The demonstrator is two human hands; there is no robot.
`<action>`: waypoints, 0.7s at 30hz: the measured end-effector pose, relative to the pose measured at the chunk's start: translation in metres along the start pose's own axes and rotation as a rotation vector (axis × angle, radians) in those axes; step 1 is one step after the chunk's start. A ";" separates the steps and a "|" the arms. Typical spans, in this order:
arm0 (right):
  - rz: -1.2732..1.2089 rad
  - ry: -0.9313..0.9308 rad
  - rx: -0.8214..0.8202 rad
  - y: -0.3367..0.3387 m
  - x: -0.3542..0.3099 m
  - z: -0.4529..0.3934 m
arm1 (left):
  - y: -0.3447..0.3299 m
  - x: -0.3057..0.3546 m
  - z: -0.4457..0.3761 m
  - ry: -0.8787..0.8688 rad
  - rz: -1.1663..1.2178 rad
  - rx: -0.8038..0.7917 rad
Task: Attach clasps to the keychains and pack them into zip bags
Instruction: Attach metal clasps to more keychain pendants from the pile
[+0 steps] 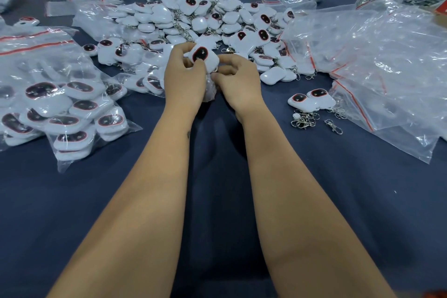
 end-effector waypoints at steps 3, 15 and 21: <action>-0.119 -0.019 0.087 0.005 0.000 -0.001 | 0.000 0.001 0.001 0.030 -0.030 -0.015; -0.314 -0.054 0.267 0.012 -0.003 -0.002 | 0.000 0.000 0.004 -0.255 -0.712 -0.060; -0.267 -0.054 0.234 0.012 -0.006 -0.001 | 0.004 -0.001 0.000 -0.165 -0.692 -0.080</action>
Point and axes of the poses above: each hand's wrist, its own z-axis away from the middle knuckle, its own y-axis out of the back of the hand, x = y × z, the point moved 2 cm from there along -z, towards the middle knuckle, and after that the axes turned 4 degrees about -y, right-handed, at the moved point
